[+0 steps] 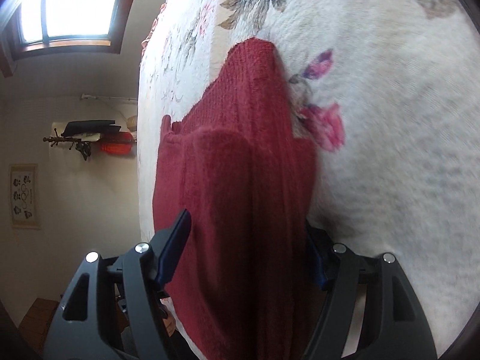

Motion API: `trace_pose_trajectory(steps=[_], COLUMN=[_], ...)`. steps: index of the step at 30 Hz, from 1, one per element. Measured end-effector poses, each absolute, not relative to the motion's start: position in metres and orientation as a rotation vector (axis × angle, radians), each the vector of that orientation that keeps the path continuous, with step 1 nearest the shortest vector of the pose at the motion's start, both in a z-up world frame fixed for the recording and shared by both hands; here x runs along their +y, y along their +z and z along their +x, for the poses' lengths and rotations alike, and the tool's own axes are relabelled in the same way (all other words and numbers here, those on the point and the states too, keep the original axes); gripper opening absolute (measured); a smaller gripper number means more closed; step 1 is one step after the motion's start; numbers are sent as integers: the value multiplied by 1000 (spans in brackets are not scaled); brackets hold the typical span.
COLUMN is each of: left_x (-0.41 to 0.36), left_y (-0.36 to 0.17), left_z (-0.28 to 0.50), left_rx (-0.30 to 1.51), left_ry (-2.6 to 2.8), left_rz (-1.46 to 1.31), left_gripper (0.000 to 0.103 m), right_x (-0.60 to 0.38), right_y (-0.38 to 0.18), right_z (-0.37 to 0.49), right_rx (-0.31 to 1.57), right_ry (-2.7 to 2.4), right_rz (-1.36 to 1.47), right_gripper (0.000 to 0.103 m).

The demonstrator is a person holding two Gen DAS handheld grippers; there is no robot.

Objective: Fold small clothes
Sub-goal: 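Grasp the folded red sweater's end with both tools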

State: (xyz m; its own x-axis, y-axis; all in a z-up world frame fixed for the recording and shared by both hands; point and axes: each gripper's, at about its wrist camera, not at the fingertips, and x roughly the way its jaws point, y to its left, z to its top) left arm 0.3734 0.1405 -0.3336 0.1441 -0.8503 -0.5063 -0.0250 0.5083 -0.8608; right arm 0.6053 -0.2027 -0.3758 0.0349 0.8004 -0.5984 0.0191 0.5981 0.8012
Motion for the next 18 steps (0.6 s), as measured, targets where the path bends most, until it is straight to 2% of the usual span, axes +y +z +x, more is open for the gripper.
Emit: trace_pose_trajectory(steps=[2,3,4,5,6,8,11,18], left_x=[135,133,132,132,134,136,133,131], left_y=[-334,-334,-335,-336,-339,-337,-330,-295], left_z=[377,378,378,378,377,376,375,375], left_rx=[1312,1324,1335,1348,1358,1357,1353,1328], left_ry=[-700,-674,-654,-632,-615,-609,-594,-568], left_rz=[-864,-851,-842,-840,-854,-861,-835,-701], left_gripper=[77,74,62,53,49,36,30,27], right_x=[-196,-202,-207,-206,-206,-206,-204,-189], right_y=[-378,-376,-374,-375,-376,-375,-369,-338], right_z=[611,601,594,592,591,587,581,565], right_rx=[1418,1411,1405,1401,1396,1375,1349,1303], right_ry=[696,691,687,686,685,676,651,606], right_rz=[746,732,724,726,735,739,733,705], right_gripper=[68,61,52,48,43,39,35,31])
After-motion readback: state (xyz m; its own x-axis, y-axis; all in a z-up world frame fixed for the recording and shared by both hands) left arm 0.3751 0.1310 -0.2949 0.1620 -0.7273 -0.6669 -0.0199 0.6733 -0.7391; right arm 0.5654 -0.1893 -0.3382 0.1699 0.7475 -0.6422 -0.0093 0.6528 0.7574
